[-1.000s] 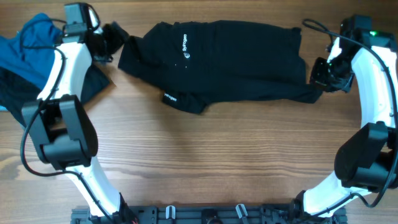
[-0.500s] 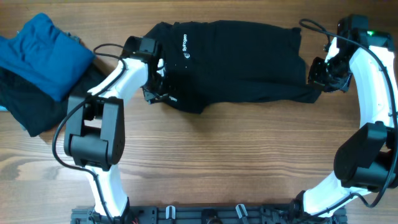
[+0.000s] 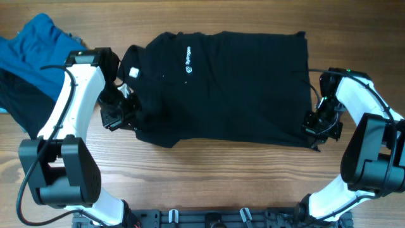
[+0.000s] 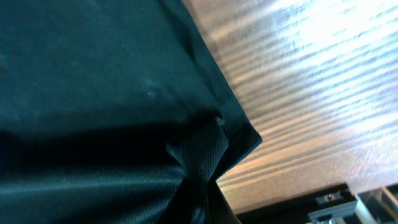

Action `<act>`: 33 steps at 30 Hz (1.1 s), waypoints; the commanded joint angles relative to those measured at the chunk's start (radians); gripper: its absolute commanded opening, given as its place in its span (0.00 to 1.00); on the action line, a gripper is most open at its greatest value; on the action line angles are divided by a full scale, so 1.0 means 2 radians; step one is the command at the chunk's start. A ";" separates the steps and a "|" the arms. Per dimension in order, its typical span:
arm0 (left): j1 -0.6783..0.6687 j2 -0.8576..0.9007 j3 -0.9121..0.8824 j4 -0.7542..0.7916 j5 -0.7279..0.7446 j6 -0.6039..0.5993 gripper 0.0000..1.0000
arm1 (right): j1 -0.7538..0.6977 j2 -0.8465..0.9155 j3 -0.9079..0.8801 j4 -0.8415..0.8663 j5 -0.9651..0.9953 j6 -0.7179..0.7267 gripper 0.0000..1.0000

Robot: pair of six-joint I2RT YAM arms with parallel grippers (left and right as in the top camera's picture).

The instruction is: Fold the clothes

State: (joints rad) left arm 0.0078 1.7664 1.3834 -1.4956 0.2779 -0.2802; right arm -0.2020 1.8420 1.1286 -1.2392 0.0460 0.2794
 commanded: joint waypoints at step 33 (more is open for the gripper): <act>-0.054 0.041 -0.003 0.295 0.002 -0.027 0.04 | -0.018 -0.100 -0.009 0.239 -0.084 -0.040 0.05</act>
State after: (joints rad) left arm -0.0944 1.8050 1.3727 -0.9039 0.3035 -0.3233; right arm -0.2329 1.6058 1.1069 -0.7742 -0.0906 0.2398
